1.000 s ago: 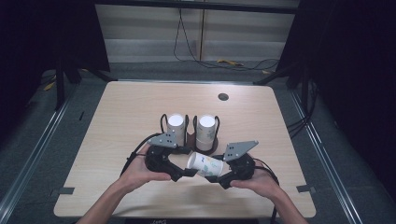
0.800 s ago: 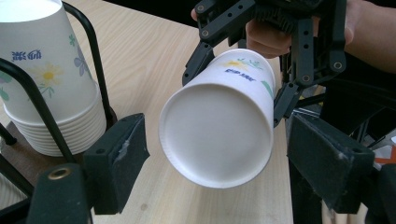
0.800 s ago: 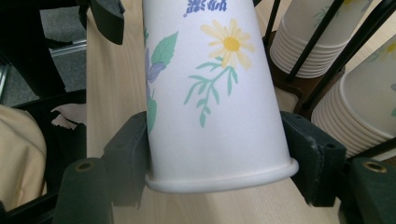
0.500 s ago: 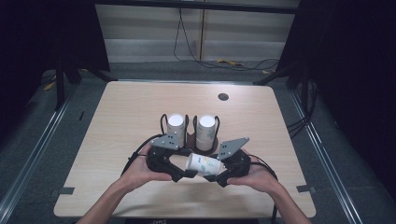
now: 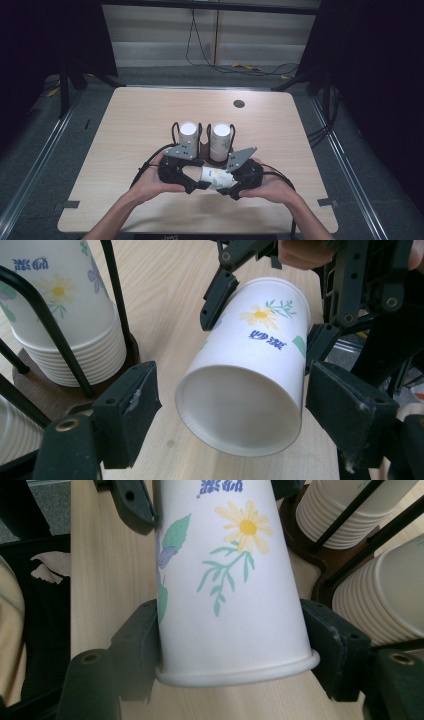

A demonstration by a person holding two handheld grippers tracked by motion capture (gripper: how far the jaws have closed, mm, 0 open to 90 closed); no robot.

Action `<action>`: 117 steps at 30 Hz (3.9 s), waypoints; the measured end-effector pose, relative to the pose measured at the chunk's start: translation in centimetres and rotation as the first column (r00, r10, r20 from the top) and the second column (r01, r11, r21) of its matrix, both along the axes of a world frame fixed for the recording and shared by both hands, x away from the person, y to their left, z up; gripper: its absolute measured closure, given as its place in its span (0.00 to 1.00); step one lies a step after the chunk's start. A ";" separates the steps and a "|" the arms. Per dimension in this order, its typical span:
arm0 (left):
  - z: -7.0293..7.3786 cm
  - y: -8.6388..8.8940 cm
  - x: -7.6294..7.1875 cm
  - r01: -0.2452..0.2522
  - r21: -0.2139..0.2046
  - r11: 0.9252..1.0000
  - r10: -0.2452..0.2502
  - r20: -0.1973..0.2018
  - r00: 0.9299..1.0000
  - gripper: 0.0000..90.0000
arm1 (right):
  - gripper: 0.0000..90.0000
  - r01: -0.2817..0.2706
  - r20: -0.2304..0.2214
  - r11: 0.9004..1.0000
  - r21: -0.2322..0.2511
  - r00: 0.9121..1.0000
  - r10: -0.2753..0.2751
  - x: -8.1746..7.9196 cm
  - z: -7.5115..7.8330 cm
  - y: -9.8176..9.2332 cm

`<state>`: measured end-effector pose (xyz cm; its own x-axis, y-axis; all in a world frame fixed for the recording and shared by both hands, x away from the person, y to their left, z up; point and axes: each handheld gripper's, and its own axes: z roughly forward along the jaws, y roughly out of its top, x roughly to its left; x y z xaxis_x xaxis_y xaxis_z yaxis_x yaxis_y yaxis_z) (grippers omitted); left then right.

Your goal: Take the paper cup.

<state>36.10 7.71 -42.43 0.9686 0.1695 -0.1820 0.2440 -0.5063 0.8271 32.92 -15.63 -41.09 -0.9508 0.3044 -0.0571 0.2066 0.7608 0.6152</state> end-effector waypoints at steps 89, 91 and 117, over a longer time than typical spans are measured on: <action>-0.4 0.6 -0.7 0.151 0.025 0.988 -0.151 0.034 0.988 0.38 | 0.18 0.041 0.033 0.991 0.126 0.998 -0.046 -1.6 -0.6 -1.1; -0.3 0.8 -0.6 0.129 0.001 0.992 -0.129 0.020 0.991 0.38 | 0.18 0.055 0.038 0.987 0.149 0.997 -0.061 -1.7 -0.4 -1.4; 1.1 0.9 -1.0 0.070 -0.154 0.986 -0.063 0.044 0.997 0.38 | 0.19 0.131 -0.034 0.859 0.495 0.991 -0.131 -1.7 0.2 -4.1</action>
